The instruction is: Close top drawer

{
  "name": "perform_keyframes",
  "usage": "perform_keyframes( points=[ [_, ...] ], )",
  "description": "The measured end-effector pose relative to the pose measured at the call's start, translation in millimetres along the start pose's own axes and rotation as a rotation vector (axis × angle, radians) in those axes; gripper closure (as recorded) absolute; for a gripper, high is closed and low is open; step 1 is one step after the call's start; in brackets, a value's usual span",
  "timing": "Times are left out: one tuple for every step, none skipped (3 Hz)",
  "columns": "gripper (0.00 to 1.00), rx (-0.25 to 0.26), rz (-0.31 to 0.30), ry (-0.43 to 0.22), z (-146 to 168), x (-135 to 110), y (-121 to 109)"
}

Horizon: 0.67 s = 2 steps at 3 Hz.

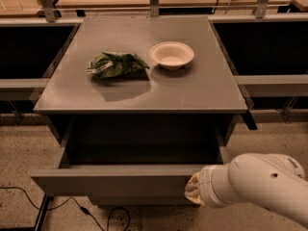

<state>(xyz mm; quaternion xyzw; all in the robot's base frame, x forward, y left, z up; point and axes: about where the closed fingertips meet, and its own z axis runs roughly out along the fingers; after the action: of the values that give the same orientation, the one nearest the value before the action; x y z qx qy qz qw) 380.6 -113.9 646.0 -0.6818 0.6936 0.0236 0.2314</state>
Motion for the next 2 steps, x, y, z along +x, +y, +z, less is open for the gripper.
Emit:
perform_keyframes(
  points=[
    [1.0, 0.014, 0.006, -0.012, 19, 3, -31],
    [1.0, 0.038, -0.007, -0.025, 61, -1, -88]
  ],
)
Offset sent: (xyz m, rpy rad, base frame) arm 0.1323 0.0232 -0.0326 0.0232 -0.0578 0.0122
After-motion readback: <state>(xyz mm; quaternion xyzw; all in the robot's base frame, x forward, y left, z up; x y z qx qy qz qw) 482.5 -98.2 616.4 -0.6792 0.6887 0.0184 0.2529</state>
